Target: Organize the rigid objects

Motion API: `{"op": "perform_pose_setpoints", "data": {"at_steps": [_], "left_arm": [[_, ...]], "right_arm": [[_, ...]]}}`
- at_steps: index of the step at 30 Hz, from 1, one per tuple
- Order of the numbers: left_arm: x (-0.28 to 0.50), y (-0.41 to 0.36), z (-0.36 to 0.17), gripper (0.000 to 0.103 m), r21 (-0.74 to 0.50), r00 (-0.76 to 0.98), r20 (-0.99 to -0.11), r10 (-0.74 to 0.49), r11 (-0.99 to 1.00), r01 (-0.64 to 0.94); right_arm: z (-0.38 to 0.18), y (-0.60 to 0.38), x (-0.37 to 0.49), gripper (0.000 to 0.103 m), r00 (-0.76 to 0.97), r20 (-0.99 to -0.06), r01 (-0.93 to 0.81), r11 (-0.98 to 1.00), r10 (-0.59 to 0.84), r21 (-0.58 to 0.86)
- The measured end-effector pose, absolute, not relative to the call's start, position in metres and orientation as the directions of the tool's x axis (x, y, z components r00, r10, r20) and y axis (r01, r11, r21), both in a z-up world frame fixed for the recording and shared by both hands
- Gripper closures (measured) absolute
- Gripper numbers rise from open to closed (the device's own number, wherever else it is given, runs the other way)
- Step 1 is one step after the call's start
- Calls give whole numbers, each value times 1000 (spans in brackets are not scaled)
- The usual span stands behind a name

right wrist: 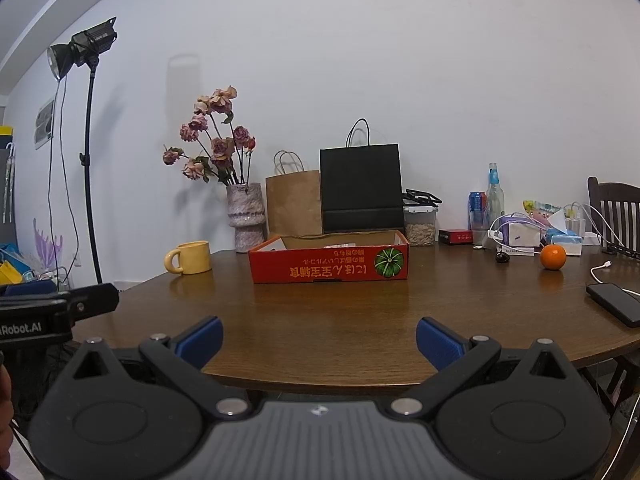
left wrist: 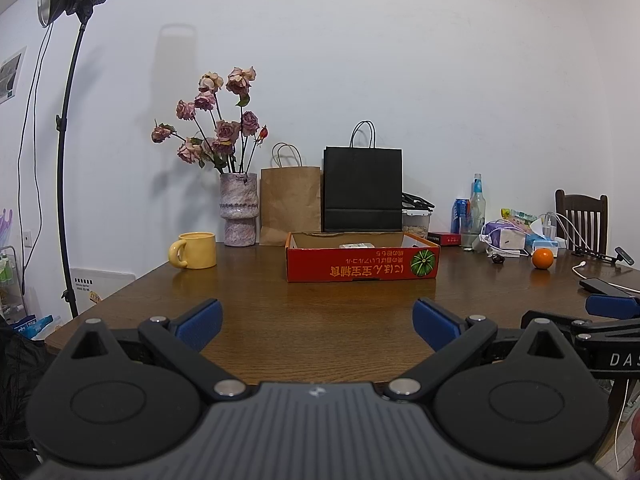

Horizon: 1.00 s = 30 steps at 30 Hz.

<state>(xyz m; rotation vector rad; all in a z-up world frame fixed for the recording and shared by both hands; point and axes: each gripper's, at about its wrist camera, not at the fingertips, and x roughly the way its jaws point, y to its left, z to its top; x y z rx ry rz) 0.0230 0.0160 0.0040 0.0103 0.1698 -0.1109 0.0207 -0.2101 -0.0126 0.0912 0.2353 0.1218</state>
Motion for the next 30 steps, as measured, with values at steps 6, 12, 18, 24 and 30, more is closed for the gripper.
{"op": "perform_pose_setpoints", "data": {"at_steps": [6,12,18,24,30], "left_arm": [[23,16,3,0,2,979,-171,-110,994,112],[23,16,3,0,1,979,-171,-111,994,113],[23,15,3,0,1,979,-172,-111,994,112],[22,15,2,0,3,979,-170,-116,993,118],[21,14,1,0,4,978,-171,-116,993,119]], "right_arm": [[-13,-209,21,0,965,-227,-110,988,132,105],[-12,-209,21,0,965,-226,-109,989,130,104],[-14,-210,22,0,964,-230,-113,988,135,108],[-14,-209,22,0,963,-232,-112,988,134,108],[-15,-210,23,0,963,-236,-111,988,134,109]]}}
